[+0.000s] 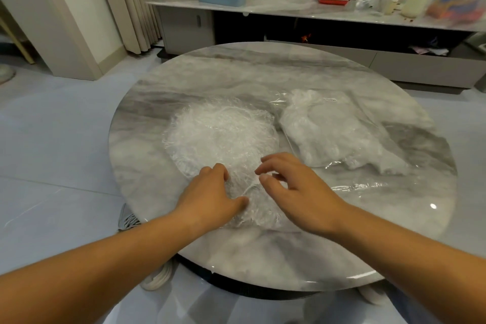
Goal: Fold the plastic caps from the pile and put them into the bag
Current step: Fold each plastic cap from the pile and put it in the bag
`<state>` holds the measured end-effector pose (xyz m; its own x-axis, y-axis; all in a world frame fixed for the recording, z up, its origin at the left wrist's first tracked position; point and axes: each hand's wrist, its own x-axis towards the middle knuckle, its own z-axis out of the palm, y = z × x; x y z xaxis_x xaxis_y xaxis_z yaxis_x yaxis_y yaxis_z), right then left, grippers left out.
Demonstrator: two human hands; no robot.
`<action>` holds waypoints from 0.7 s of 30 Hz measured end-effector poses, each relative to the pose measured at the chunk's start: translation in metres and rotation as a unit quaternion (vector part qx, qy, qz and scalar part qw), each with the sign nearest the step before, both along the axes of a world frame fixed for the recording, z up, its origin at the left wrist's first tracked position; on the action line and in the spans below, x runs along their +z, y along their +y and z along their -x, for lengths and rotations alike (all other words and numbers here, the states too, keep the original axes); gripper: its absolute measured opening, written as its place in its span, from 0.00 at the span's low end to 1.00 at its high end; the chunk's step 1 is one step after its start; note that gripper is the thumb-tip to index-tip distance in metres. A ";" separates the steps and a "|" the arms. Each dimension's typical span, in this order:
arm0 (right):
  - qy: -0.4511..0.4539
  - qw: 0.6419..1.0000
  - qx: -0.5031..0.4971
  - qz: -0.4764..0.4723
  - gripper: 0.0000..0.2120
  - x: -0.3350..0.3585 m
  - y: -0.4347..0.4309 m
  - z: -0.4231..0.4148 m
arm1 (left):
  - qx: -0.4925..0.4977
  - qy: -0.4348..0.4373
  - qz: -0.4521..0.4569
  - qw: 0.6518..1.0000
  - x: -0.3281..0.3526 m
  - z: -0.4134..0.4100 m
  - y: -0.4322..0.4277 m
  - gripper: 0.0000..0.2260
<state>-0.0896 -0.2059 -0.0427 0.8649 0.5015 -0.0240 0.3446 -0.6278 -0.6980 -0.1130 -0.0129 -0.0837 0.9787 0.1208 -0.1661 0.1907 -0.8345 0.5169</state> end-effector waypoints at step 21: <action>-0.139 0.975 0.173 0.026 0.17 -0.013 -0.023 0.006 | -0.001 0.030 0.124 0.992 0.004 -0.004 0.021 0.24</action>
